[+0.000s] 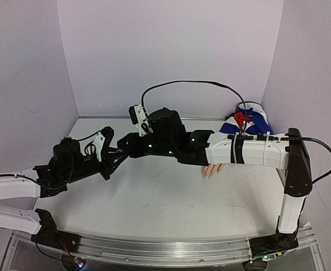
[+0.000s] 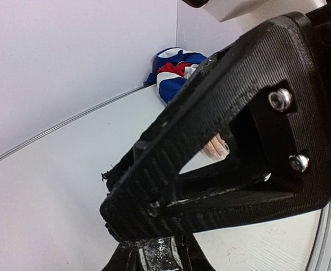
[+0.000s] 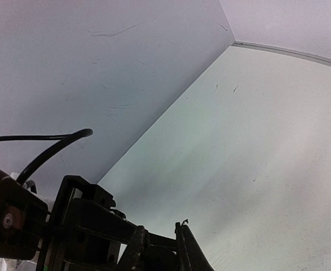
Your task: Paint the nails
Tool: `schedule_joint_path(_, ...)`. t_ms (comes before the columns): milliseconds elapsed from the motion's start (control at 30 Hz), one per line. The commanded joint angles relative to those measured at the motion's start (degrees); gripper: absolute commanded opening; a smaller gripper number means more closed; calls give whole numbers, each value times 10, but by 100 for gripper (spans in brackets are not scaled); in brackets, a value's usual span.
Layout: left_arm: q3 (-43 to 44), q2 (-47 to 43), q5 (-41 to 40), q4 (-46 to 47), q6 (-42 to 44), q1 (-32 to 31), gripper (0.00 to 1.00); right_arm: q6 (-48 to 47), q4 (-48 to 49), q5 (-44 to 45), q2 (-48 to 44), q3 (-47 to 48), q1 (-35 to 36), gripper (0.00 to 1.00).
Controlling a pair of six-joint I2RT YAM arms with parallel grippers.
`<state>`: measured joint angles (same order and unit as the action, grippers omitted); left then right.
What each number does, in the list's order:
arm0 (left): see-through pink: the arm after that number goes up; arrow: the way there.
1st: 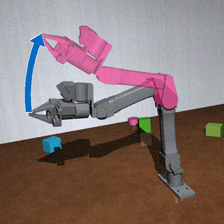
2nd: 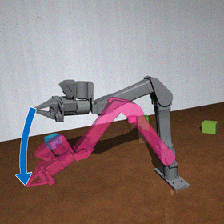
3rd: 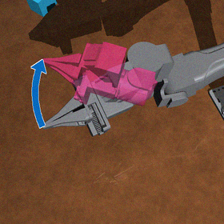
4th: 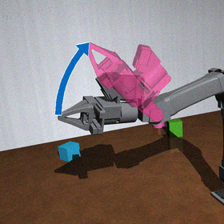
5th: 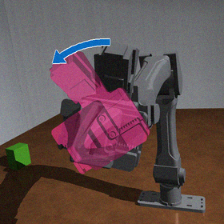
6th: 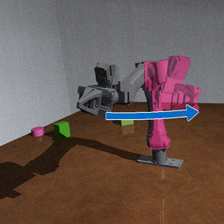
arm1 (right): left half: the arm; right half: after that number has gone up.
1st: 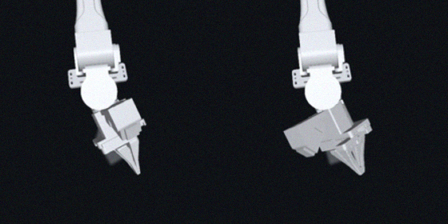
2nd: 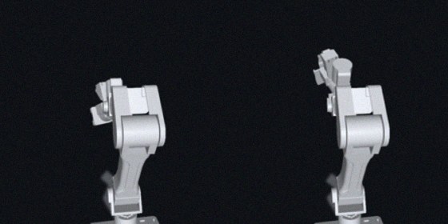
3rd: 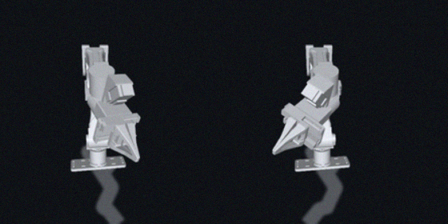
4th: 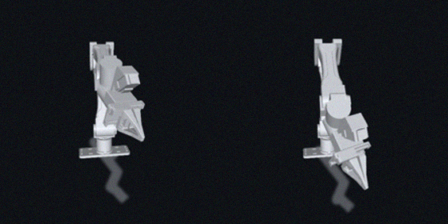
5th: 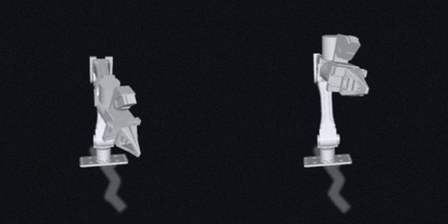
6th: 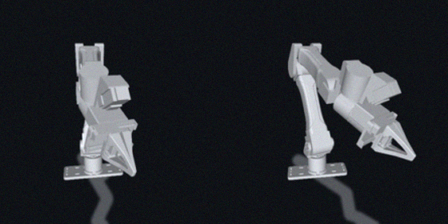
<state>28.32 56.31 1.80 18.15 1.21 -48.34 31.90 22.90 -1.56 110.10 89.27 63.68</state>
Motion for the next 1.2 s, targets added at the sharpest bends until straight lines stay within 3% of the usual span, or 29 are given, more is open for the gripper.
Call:
schedule_joint_path(0, 11, -19, 41, 36, -29, 0, 0, -50, 18, -27, -26, 1, -2, 0)
schedule_joint_path(133, 24, -14, 137, 36, -37, 2, 0, -172, 33, -136, -71, -51, -8, 0)
schedule_joint_path(167, 31, -11, 187, 36, -34, 3, 0, -203, 39, -213, -83, -66, -15, 0)
schedule_joint_path(267, 45, -3, 392, 36, -14, 6, 0, -280, 48, -564, -95, -93, -36, 0)
schedule_joint_path(300, 48, -4, 439, 36, -2, 6, 0, -289, 49, -622, -99, -99, -36, 0)
schedule_joint_path(367, 52, -12, 482, 39, 2, 6, 0, -291, 47, -646, -105, -107, -37, 0)
schedule_joint_path(600, 54, -11, 417, 39, -2, 6, 0, -277, 58, -565, -117, -125, -34, 0)
schedule_joint_path(800, 45, -3, 263, 36, -2, 6, 0, -185, 60, -299, -150, -135, -34, 65)
schedule_joint_path(900, 35, -3, 182, 25, 14, 6, 0, -120, 11, -195, -164, -124, -37, 83)
schedule_joint_path(1000, 26, -5, 149, 17, 35, 6, 0, -85, -82, -127, -152, -85, -37, 87)
schedule_joint_path(1167, 18, -4, 127, 12, 65, 6, 0, -64, -148, -147, -123, -36, -37, 85)
